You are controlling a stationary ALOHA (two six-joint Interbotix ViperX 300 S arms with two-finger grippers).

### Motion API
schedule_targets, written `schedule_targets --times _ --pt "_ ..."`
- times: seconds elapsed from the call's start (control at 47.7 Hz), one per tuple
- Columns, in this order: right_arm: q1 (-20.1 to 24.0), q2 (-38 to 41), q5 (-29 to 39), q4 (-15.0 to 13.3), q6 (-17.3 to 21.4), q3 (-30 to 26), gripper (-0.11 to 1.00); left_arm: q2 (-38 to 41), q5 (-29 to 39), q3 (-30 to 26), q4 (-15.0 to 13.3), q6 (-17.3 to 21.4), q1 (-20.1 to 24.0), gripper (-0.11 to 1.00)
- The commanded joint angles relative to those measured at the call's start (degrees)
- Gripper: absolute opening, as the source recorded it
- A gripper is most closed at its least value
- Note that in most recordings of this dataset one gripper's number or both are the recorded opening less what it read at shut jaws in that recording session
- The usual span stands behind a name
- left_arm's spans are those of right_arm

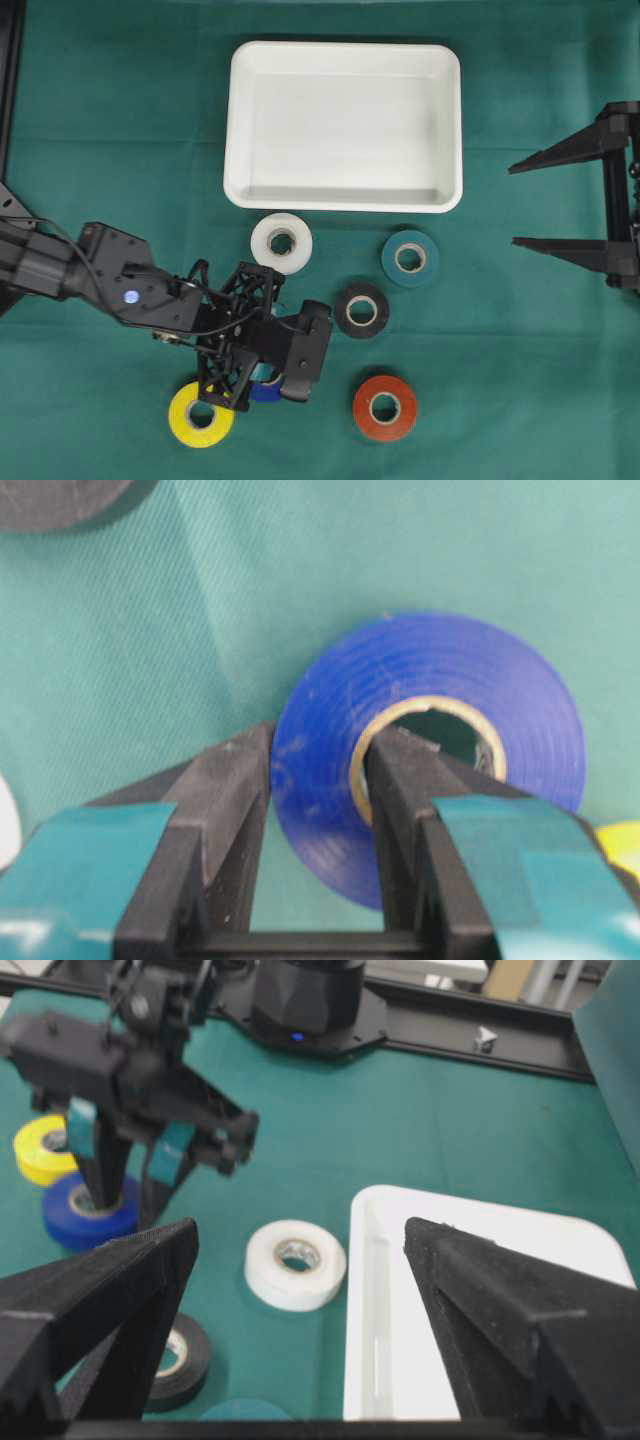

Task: Pick up the tape from a random location and place it into the white case.
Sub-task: 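Close the left gripper on the blue tape roll's rim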

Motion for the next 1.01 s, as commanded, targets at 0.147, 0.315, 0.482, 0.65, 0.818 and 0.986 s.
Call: schedule_targets --times 0.147,0.315,0.482,0.65,0.818,0.986 --pt "-0.1 0.4 -0.1 -0.1 -0.1 -1.1 0.91 -9.1 6.4 -4.1 -0.2 -1.1 -0.2 0.24" --pt "-0.1 0.4 -0.1 -0.1 -0.1 -1.1 0.91 -12.8 9.8 -6.2 -0.2 -1.8 -0.2 0.24" --pt "-0.1 0.4 -0.1 -0.1 -0.1 -1.1 0.91 -15.3 14.3 -10.4 -0.2 -1.8 -0.3 0.24" --pt "-0.1 0.4 -0.1 -0.2 -0.1 -1.1 0.91 -17.1 19.8 -14.5 0.1 -1.5 -0.3 0.24" --pt "-0.1 0.4 -0.1 -0.1 -0.1 -1.1 0.91 -18.7 24.0 -17.6 0.1 -1.4 -0.4 0.24" --pt "-0.1 0.5 -0.1 -0.1 -0.1 -1.1 0.91 -19.3 25.6 -18.7 0.1 -1.3 -0.4 0.24"
